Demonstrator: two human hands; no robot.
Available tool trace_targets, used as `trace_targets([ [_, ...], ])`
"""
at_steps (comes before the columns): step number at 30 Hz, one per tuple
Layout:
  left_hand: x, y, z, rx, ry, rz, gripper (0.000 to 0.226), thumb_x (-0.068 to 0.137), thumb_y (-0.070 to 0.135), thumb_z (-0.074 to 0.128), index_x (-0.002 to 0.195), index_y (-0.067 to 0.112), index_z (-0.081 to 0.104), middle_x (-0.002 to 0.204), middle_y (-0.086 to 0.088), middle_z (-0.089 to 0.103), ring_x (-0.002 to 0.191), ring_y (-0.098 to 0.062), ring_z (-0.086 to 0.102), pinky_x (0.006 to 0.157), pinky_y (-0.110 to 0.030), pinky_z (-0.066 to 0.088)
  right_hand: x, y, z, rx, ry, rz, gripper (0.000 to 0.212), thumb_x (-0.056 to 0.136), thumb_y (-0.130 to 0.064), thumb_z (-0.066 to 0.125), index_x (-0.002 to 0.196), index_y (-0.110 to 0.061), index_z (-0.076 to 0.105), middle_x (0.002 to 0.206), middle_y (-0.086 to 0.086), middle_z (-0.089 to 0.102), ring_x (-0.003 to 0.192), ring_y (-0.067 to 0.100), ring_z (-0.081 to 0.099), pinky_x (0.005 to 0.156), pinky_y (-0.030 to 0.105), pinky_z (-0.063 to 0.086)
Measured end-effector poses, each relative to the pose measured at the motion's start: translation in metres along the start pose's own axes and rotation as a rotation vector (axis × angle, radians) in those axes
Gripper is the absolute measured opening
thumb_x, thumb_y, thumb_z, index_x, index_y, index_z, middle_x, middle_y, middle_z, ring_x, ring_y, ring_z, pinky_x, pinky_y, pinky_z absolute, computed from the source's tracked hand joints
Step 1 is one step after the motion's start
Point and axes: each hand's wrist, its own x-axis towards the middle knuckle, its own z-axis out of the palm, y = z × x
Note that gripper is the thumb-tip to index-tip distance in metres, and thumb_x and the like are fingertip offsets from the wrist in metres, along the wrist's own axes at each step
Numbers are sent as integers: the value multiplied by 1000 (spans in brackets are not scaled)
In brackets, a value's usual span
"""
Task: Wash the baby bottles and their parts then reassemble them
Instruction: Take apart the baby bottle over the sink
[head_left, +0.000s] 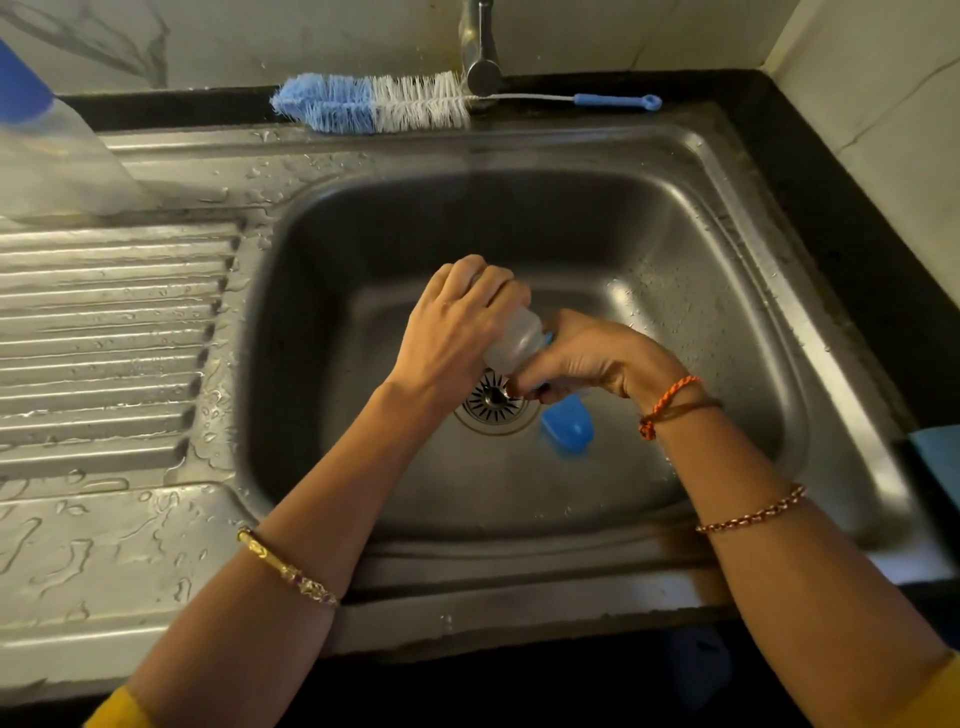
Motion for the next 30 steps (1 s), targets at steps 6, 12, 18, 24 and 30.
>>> trace_targets([
  [6,9,5,-11,57,-217,-195,37,57,16,80,91,16,65,90,-1,66,88,-24,62,77,-29,45,3,2,16,-500,376,-73,26,68,-6,72,89,-5,56,91,15,64,86,30,64,68,35,50],
  [12,8,-11,-29,-417,-860,-693,39,53,16,77,86,13,57,81,-2,59,74,-20,57,58,-29,44,9,3,27,-1074,763,-586,32,72,10,60,97,-8,51,90,10,63,83,31,58,59,31,28],
  [18,1,-15,-32,-422,-744,-673,66,57,12,80,109,17,39,95,1,46,86,-20,50,73,-35,46,-5,9,5,-252,219,-339,89,64,-21,82,139,-21,33,130,4,53,118,16,51,94,25,42],
  [24,2,-7,-31,-336,-463,-513,58,63,11,76,108,16,39,101,5,40,87,-14,39,62,-29,36,-8,4,-1,172,217,-54,64,91,-54,37,111,3,58,95,15,69,74,18,68,67,26,57],
  [30,1,-11,-29,-363,-389,-531,58,61,11,77,107,15,42,100,6,35,91,-12,33,56,-19,32,-2,11,-3,135,252,-306,22,80,-23,70,97,-11,63,88,2,67,78,9,64,71,19,54],
])
